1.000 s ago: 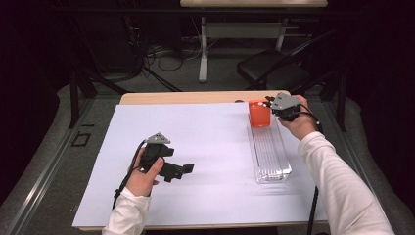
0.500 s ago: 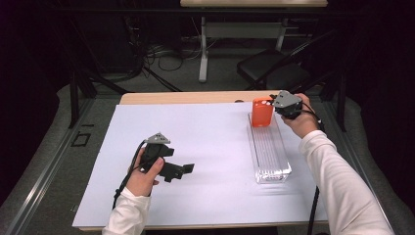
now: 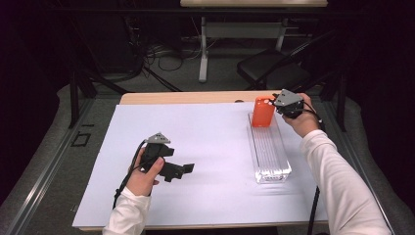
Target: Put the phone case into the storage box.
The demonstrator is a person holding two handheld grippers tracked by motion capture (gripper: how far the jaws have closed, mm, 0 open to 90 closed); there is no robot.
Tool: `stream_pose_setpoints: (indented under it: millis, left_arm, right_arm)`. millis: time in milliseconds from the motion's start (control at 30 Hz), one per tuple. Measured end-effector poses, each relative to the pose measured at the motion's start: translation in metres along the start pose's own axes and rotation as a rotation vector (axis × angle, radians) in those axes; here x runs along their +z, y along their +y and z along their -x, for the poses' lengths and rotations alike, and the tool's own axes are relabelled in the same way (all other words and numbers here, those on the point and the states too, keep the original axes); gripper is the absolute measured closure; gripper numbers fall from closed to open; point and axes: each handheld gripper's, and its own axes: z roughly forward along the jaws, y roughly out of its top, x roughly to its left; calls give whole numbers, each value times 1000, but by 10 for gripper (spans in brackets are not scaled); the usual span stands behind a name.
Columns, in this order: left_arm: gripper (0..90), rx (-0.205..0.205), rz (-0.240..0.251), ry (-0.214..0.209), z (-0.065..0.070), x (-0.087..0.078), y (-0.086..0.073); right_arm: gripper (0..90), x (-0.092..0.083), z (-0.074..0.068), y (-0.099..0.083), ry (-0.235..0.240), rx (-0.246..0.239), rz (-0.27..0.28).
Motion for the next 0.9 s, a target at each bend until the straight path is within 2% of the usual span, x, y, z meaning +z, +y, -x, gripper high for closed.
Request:
stream_pose_setpoints:
  millis: [100,267,367,433,567,633,700,767,833,900]
  left_arm:
    - [5,0,-2,-1,0,-1,0]
    - [6,-1,4,3,-1,-2,0]
    - [5,0,8,4,-1,-3,-1]
    - [6,0,8,3,-1,-3,-1]
    - [5,1,7,4,-1,-4,-1]
    - [5,1,10,4,-1,-5,-1]
    - [5,5,9,5,-1,-5,0]
    - [6,4,8,5,-1,-5,0]
    - [5,5,8,6,-1,-5,-1]
    - [5,4,8,4,-1,-5,-1]
  right_arm:
    - [656,0,-1,1,-3,2,-11]
    - [574,-2,-2,4,-4,48,-12]
    - [503,-5,-2,6,-5,57,-16]
    - [479,-6,-3,6,-16,56,-22]
    - [452,-12,-5,10,-8,87,-8]
    - [371,-14,-6,13,0,128,-15]
    - [318,-17,-7,15,-12,139,-19]
    - [267,-18,-7,18,-6,176,-29]
    - [242,-21,-7,21,-17,177,-43]
    - [181,-23,-8,24,-29,186,-55]
